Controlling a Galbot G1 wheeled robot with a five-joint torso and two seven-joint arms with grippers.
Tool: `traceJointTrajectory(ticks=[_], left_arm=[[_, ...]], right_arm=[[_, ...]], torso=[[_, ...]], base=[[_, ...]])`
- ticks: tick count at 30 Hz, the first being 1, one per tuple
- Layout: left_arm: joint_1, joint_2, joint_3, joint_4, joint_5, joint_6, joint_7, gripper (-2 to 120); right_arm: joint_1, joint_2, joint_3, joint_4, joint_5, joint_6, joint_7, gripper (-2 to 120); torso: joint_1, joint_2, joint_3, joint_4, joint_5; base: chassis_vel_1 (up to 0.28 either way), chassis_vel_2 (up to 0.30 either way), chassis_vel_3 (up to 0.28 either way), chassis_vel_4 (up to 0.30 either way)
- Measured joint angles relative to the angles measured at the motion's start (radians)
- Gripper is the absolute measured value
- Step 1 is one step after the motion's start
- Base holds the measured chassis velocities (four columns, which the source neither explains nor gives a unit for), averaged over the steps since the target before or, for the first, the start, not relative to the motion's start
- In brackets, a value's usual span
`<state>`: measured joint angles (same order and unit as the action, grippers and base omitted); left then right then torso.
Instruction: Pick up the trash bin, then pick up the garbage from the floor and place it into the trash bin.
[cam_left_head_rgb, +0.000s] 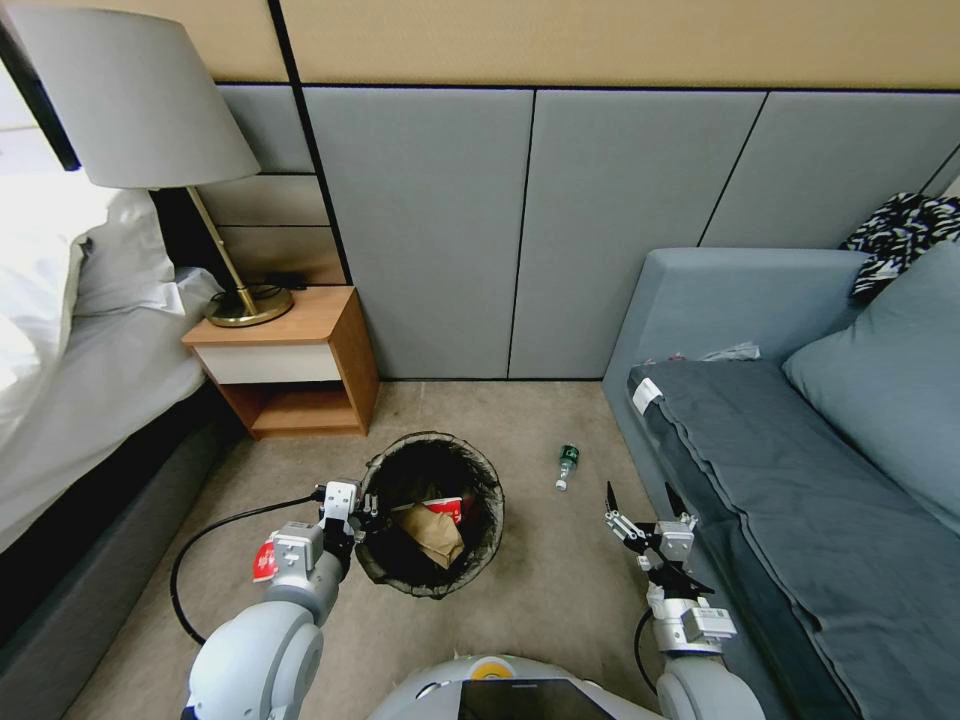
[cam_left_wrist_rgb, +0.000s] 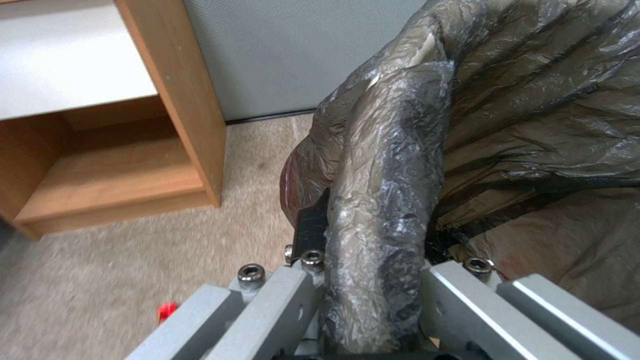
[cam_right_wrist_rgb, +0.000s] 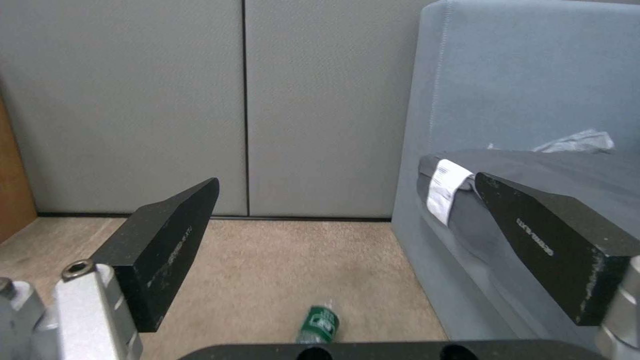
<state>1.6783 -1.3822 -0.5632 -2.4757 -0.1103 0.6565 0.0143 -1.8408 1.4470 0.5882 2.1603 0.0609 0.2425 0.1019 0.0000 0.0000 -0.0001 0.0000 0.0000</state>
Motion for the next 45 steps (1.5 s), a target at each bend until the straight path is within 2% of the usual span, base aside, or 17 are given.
traceJointTrajectory(ticks=[38,42,45], left_arm=[[-0.006,0.002,0.0,0.003,-0.004,-0.001,0.0,1],[-0.008,0.005,-0.001,0.003,-0.008,-0.001,0.0,1],[-0.009,0.006,-0.001,0.003,-0.01,-0.001,0.0,1]], right_arm=[[0.008,0.004,-0.005,-0.004,-0.001,0.001,-0.011,100],[0.033,0.009,-0.006,-0.031,0.004,-0.043,-0.009,100],[0.085,0.005,-0.01,-0.069,0.023,-0.122,0.023,100]], torso=[[0.0,0.0,0.0,0.0,0.0001],[0.0,0.0,0.0,0.0,0.0],[0.0,0.0,0.0,-0.0001,0.0001]], base=[[-0.138,0.139,0.134,-0.138],[-0.09,0.09,0.075,-0.083],[-0.012,0.012,0.017,-0.001]])
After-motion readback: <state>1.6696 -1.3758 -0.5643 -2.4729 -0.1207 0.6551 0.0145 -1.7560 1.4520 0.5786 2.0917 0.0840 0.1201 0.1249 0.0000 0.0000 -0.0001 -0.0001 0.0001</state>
